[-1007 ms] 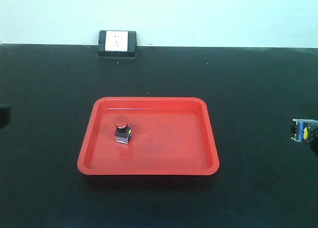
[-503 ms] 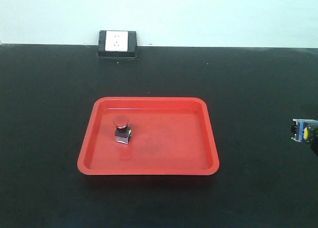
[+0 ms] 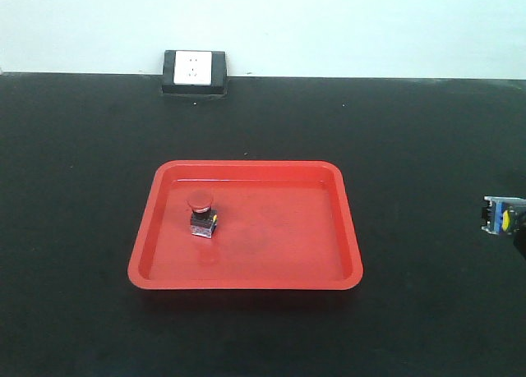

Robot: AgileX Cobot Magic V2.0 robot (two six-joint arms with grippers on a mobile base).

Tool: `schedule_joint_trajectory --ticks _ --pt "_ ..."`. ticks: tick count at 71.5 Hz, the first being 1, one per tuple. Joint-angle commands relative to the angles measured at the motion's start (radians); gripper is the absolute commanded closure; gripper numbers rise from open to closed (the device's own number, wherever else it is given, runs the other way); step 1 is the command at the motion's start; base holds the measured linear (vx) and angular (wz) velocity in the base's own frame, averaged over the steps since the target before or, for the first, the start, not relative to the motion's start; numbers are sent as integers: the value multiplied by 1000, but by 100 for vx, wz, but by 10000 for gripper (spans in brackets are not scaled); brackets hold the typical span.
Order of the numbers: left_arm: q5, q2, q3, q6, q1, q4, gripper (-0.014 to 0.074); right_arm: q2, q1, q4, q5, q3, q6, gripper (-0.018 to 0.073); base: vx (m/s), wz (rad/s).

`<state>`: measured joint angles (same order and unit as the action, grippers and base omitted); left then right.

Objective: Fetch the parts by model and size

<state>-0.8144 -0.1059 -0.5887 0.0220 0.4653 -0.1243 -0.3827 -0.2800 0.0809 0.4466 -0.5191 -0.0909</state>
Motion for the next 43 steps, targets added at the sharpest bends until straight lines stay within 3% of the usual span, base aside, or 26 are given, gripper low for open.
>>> schedule_joint_trajectory --ticks 1,15,29,43 --pt "68 -16 -21 -3 8 -16 94 -14 3 3 -68 -29 -1 569 0 0" --pt "68 -16 -21 -3 8 -16 94 -124 3 51 -37 -115 -3 569 0 0" --pt "68 -16 -21 -3 8 -16 94 -396 3 129 -17 -285 -5 568 0 0" --pt "68 -16 -21 -3 8 -16 94 -695 3 180 97 -459 -49 564 0 0"
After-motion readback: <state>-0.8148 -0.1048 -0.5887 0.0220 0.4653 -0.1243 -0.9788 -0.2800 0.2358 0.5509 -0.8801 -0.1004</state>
